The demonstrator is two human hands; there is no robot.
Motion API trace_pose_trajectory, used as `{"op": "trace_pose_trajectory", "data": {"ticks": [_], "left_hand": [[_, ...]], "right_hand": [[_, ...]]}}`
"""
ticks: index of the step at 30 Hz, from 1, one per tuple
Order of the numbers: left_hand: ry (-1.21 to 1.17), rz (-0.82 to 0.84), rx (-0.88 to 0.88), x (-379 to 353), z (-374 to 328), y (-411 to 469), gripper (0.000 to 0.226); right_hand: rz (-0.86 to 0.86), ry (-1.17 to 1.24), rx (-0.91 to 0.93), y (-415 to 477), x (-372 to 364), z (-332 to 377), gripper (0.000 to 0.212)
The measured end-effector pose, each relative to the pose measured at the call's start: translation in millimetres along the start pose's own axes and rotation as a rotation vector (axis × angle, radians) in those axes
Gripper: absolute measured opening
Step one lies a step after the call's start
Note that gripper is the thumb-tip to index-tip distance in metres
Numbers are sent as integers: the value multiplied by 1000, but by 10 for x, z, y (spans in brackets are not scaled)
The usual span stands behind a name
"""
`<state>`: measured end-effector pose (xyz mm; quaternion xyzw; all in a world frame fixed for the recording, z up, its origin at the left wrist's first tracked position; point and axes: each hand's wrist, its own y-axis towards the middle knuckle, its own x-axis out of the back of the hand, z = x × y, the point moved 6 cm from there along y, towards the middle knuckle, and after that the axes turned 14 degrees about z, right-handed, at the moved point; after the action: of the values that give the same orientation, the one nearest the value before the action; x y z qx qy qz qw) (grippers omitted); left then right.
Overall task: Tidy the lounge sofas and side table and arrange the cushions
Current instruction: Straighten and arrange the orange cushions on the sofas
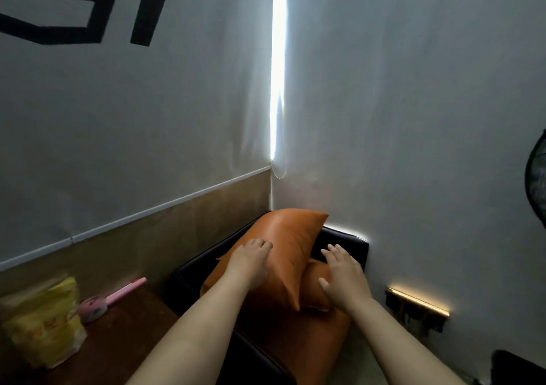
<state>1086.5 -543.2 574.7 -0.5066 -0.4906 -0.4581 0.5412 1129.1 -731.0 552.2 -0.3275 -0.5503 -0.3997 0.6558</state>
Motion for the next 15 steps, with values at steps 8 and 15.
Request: {"op": "trace_pose_trajectory", "data": {"ticks": [8, 15], "left_hand": [[-6, 54, 12, -134, -523, 1071, 57], [-92, 20, 6, -27, -1177, 1928, 55]], "right_hand": [[11, 28, -9, 745, 14, -947, 69], [12, 43, 14, 1356, 171, -1949, 65]]}}
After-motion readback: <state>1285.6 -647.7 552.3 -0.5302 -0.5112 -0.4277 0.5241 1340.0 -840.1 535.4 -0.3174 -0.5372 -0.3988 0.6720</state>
